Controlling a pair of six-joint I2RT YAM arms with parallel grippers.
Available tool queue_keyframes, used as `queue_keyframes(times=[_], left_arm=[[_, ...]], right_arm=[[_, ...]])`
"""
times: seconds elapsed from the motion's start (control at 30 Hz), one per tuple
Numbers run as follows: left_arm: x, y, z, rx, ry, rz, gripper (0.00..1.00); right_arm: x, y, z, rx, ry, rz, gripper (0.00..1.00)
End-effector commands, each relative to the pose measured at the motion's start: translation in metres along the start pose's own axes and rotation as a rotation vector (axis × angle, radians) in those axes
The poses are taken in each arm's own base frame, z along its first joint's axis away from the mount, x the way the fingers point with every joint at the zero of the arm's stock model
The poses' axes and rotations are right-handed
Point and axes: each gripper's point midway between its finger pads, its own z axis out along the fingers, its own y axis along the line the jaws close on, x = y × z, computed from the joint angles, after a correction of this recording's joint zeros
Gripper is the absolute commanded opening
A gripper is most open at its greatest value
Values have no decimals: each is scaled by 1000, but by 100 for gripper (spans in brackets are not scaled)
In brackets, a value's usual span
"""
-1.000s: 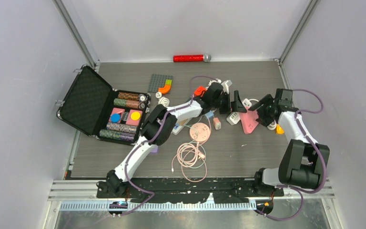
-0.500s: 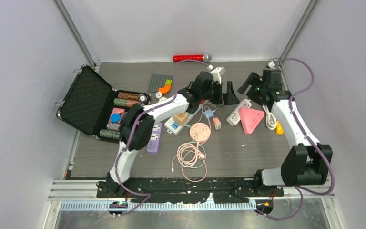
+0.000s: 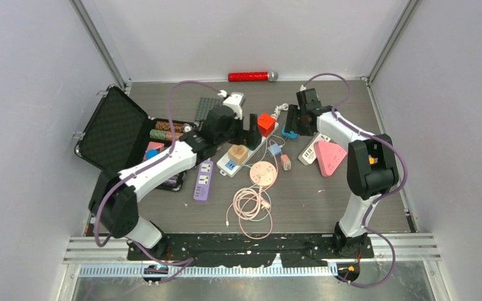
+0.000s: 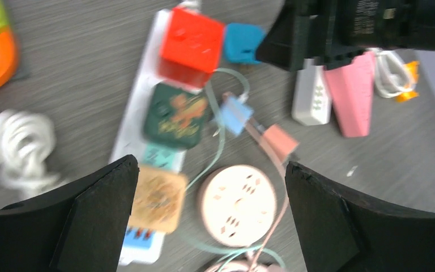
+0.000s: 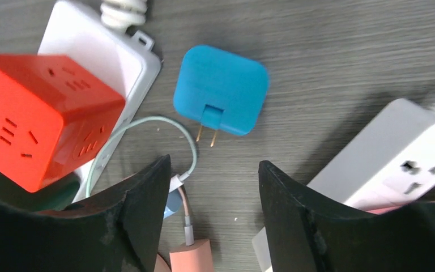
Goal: Insert the plug
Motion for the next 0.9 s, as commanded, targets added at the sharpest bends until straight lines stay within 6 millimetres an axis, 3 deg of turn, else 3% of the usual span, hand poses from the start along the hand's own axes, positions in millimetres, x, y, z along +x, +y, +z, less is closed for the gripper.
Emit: queue_keyframes(times=[0.0,0.27,0.5,0.87], left_arm=[[2,44,-36,-153,-60,37,100],[19,58,-60,-162,-72,17,99],[22,61,-71,-158,-97,12,97],[49,65,-75,-154,-43,-35,96]], right_arm=[[-8,29,-15,-34,-53,-92,61],[53,41,-38,-93,73,-191,65],[77,38,-37,-79,135,-234,61],[115,35,-36,-118,241,-269,60]])
